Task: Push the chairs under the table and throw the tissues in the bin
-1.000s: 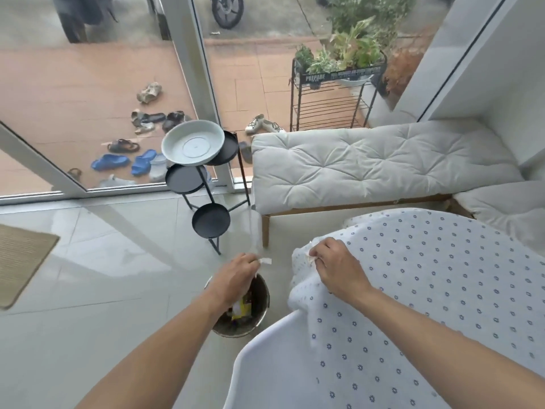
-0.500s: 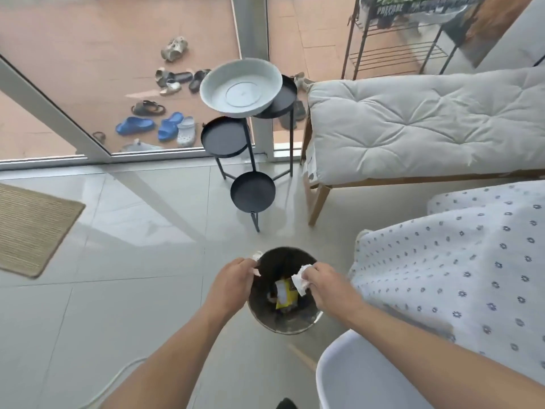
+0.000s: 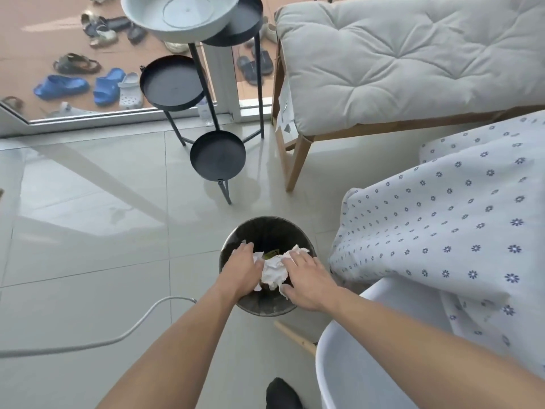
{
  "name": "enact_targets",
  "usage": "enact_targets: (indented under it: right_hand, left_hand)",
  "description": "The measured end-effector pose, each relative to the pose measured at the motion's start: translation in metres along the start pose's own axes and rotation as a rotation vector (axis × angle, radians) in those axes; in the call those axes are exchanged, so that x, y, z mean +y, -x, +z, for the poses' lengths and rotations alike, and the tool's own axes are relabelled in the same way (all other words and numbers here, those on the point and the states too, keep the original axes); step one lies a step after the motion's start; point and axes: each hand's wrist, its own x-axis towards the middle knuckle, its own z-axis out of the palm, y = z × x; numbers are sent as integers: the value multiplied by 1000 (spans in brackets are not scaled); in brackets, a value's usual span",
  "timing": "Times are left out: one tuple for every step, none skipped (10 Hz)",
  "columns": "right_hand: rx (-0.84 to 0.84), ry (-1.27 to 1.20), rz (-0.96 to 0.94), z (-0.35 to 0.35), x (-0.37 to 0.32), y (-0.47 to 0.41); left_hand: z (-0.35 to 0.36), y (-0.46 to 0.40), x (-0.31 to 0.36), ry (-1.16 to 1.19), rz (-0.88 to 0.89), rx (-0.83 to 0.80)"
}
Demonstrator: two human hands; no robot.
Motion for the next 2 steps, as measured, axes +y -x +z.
enact_targets:
  right_hand:
    - [-6,4,51,-12,3,16]
    - [-1,0,63,-30,1,36]
  left_hand:
    - [-7,5,8,-143,22,-25]
    - [-14,16,17,-255,25,11]
